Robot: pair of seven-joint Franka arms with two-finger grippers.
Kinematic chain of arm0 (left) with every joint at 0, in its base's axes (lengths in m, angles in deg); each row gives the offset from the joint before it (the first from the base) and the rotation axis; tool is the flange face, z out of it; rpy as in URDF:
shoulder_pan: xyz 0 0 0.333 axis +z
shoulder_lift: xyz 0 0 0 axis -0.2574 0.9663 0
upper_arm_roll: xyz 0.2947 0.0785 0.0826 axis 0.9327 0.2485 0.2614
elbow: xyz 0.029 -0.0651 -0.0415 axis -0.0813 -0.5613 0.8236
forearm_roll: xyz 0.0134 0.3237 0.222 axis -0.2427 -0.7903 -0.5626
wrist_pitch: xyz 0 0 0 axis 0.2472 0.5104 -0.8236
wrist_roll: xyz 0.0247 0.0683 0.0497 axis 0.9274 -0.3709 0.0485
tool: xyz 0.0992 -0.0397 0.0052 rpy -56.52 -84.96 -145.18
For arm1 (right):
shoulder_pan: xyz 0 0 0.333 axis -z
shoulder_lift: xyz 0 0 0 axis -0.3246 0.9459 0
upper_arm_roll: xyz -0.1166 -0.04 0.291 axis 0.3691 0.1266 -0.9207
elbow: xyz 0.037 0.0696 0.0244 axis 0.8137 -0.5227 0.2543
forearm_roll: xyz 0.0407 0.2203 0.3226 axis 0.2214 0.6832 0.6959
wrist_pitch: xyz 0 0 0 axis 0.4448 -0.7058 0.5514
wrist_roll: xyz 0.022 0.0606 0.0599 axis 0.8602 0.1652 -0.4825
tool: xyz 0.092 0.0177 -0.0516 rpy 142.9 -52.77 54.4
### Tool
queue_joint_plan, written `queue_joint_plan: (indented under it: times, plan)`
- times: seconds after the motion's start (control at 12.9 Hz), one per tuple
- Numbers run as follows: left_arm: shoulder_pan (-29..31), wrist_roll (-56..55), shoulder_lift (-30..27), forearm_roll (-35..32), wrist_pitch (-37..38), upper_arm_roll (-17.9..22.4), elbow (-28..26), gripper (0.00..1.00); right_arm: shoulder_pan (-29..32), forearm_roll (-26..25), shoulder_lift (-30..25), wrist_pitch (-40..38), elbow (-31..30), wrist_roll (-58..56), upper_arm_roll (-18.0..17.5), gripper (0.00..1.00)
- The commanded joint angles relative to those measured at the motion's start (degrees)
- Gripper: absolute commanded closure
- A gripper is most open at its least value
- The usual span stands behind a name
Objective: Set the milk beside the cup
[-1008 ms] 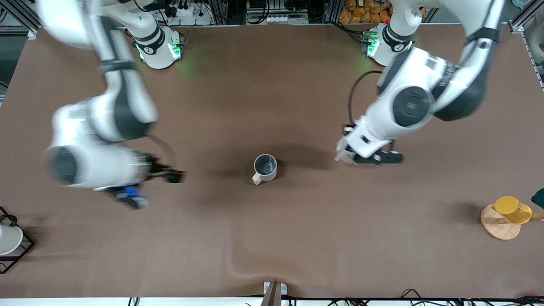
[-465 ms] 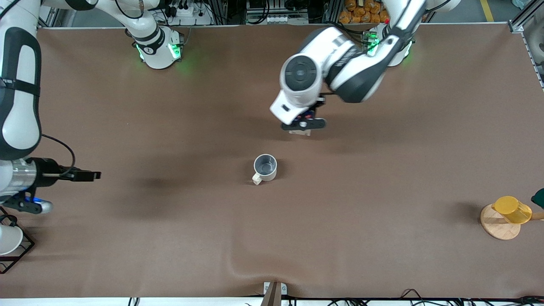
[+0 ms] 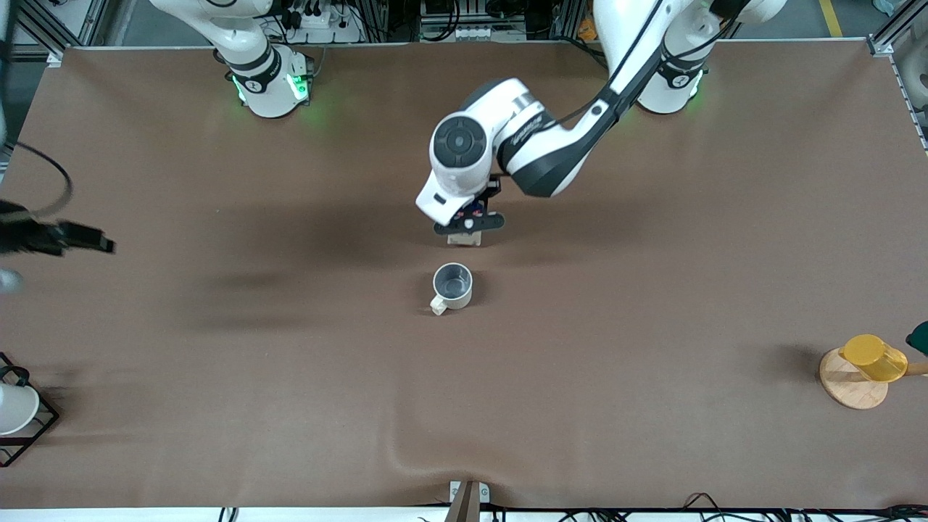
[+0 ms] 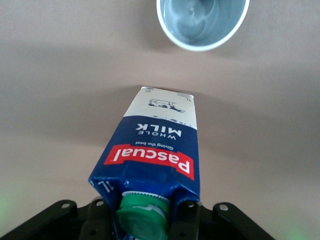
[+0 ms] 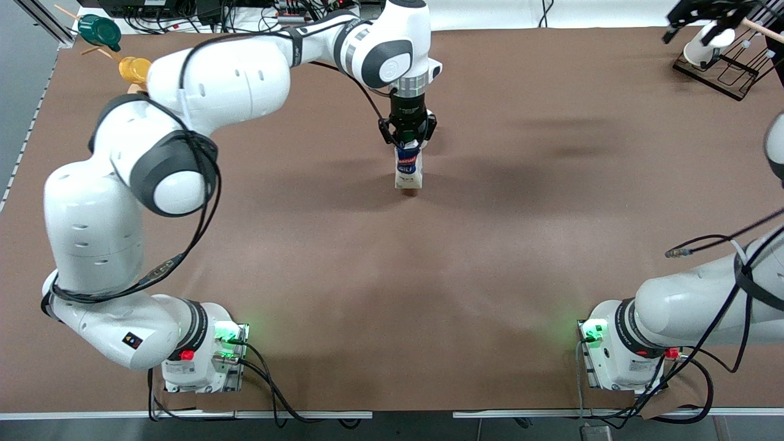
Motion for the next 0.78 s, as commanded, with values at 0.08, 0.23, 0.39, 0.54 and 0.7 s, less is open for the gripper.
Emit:
queue_joint_plan:
  times: [0.08, 0.23, 0.39, 0.54, 0.7]
  plan:
    - [-4.1, -0.8, 2.0, 0.4, -1.5, 5.2, 4.2, 1.0, 0.9, -0.6, -10.2, 3.1, -9.2, -1.3, -1.1, 0.0]
    - [-4.7, -0.8, 2.5, 0.4, -3.1, 5.9, 4.2, 1.0, 0.8, -0.6, -13.4, 7.1, -14.2, -0.7, -1.2, 0.0]
    - [-4.9, -0.8, 2.8, 0.3, -4.6, 5.9, 4.2, 1.0, 0.4, -0.6, -16.3, 7.9, -17.6, 2.7, -1.5, 0.0]
    - [-4.9, -0.7, 3.2, 0.3, -4.7, 5.9, 4.2, 1.0, -0.1, -0.7, -16.5, 7.4, -17.6, 4.3, -1.7, 0.0]
    - [-4.9, -0.3, 3.7, 0.1, -4.7, 6.0, 4.1, 1.0, -0.2, -0.8, -16.5, 7.5, -17.2, 4.4, -2.1, 0.0]
